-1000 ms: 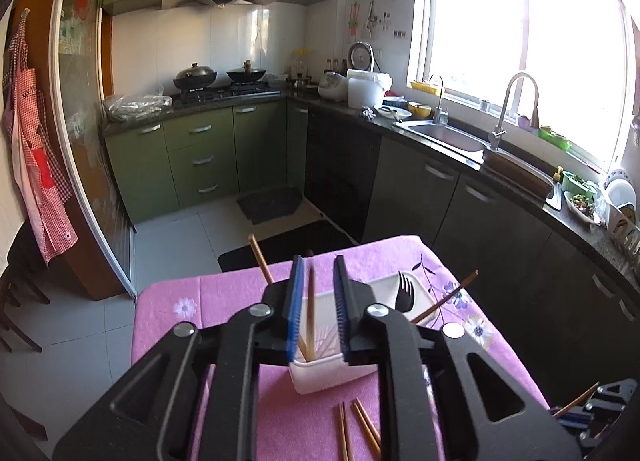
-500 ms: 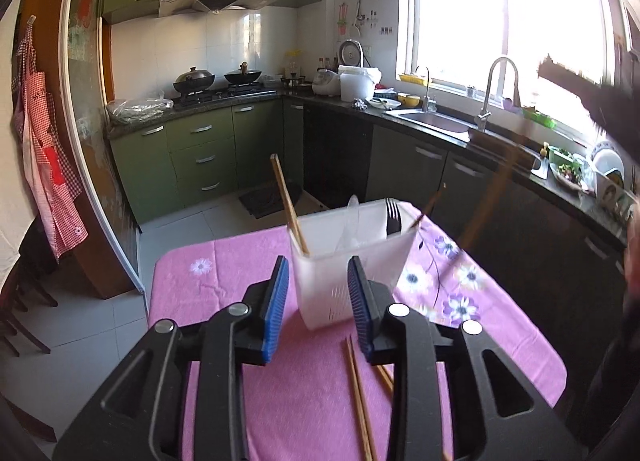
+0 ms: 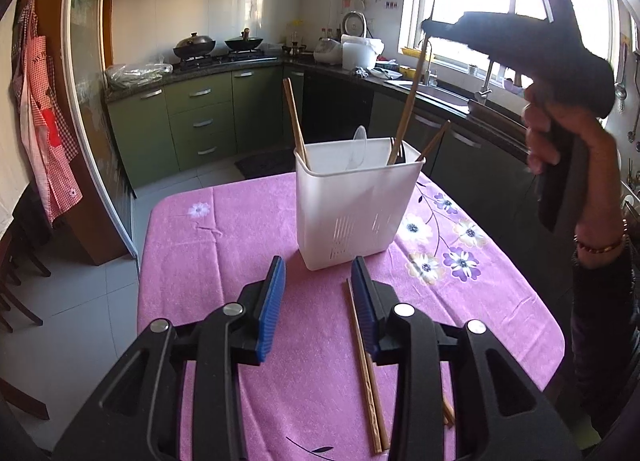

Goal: Organize utensils
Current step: 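Lower the chopstick into the holder and open the right tool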

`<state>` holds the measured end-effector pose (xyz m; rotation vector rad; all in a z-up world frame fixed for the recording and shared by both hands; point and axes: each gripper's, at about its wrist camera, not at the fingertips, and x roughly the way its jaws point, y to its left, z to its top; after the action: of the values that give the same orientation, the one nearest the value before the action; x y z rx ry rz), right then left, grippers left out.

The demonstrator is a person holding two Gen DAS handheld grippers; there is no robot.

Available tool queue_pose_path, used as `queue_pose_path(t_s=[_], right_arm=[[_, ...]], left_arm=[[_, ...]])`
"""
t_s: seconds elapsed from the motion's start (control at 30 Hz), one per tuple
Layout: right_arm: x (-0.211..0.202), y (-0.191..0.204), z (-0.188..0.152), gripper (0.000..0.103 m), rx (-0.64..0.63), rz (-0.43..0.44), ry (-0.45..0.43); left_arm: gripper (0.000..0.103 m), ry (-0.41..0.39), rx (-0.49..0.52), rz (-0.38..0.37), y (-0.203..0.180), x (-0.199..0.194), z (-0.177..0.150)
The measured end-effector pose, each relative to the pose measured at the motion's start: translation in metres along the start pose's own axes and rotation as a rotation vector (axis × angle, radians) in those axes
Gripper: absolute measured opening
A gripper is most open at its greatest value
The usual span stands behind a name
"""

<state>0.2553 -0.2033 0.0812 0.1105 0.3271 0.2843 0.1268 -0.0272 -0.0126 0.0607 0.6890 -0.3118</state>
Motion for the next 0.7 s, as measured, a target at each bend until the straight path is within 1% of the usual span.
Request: queue_pose_path(t_s=[0.13,0.27,0.4,0.47,0.53,0.6,0.7], right_arm=[[0.03,-0.003,-0.023,0.007,-0.01,-0.012,0.088],[0.033,-0.003,-0.038,0.007,-0.026,-0.004,0.115],[-0.001,-0.003,-0.038,0.007,-0.027,0.027,0.061],[-0.033,-0.004,-0.04,0.007,-0.034,0.037,0.032],[-0.058,-0.006,-0.049,0.008,-0.044,0.032,0.025],[-0.079,-0.009,-0.068,0.011,-0.061,0.012,0.054],[-0.097,-0.017,-0.105,0.011,-0.069,-0.025,0.126]], left_arm=[[0.034,0.015,0.012,-0.011,-0.007,0.004,-0.003],[0.036,0.037,0.022,-0.021,-0.013,0.009,-0.006],[0.036,0.059,0.032,-0.028,-0.018,0.016,-0.008],[0.036,0.075,0.034,-0.035,-0.02,0.022,-0.01],[0.036,0.104,0.028,-0.044,-0.022,0.032,-0.012],[0.036,0.142,0.019,-0.06,-0.024,0.044,-0.016],[0.036,0.215,0.006,-0.08,-0.029,0.067,-0.023]])
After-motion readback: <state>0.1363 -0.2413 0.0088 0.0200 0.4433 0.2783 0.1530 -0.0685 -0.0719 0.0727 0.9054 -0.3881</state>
